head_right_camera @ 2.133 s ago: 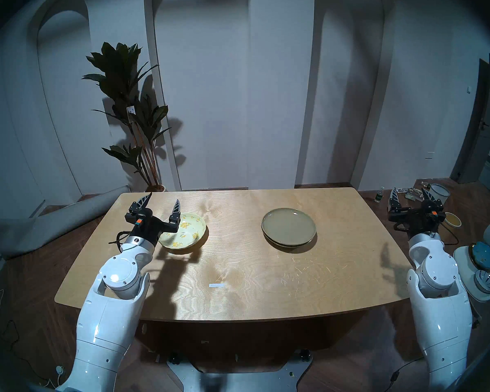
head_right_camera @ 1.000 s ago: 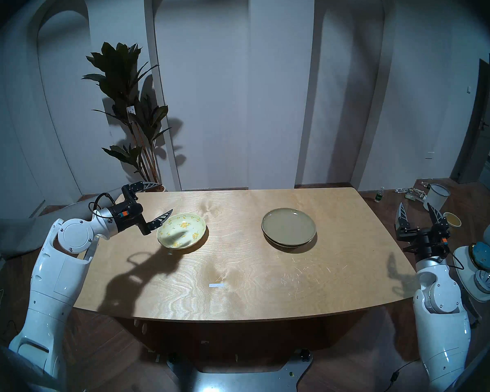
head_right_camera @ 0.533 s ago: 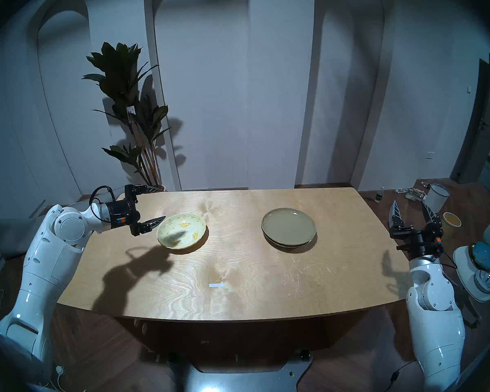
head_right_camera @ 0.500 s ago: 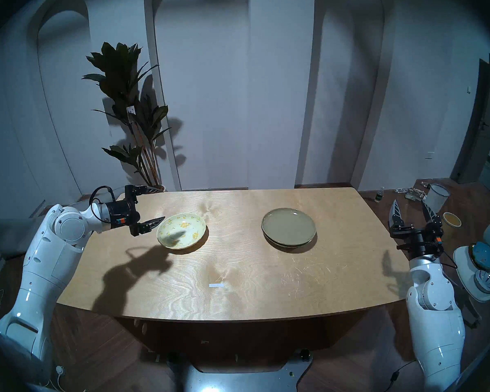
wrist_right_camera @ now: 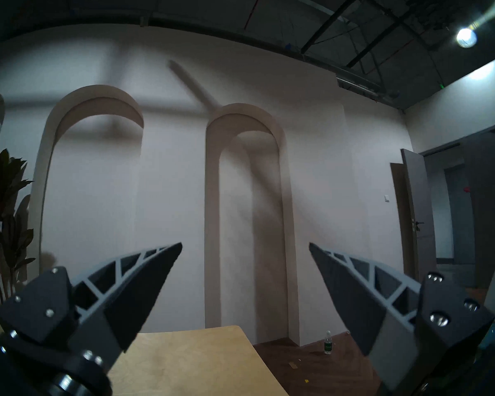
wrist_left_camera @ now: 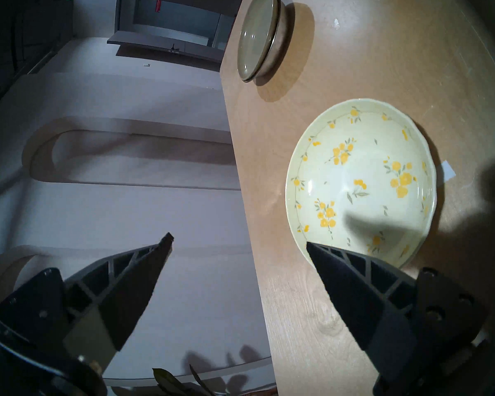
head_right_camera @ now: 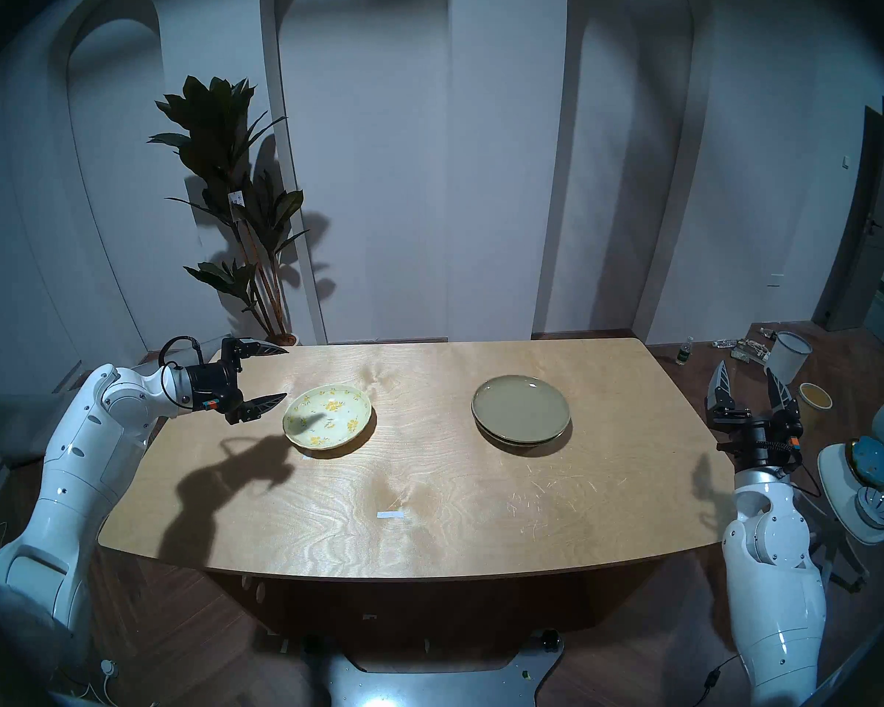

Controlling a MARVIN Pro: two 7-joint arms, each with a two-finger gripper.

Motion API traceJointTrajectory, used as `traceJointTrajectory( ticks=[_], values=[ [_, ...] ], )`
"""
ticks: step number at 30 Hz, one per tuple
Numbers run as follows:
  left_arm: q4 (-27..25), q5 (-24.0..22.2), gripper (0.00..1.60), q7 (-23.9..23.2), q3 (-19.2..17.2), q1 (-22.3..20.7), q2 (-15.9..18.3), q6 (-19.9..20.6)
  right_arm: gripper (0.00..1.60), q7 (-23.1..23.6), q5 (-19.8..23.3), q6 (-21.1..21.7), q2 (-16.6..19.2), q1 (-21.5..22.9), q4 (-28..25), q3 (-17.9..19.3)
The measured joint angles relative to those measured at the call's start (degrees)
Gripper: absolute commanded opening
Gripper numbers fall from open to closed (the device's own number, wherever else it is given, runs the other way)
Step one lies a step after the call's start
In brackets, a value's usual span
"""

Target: Stack the plates into one stack

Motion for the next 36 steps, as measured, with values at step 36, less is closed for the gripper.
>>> traceJointTrajectory(
  ticks=[36],
  values=[
    [13.3, 13.1, 1.6, 15.9, 15.3, -8.5, 5.8, -4.7, 1.6, -7.2, 2.1, 5.8, -2.7, -0.3, 0.6, 2.2]
  ],
)
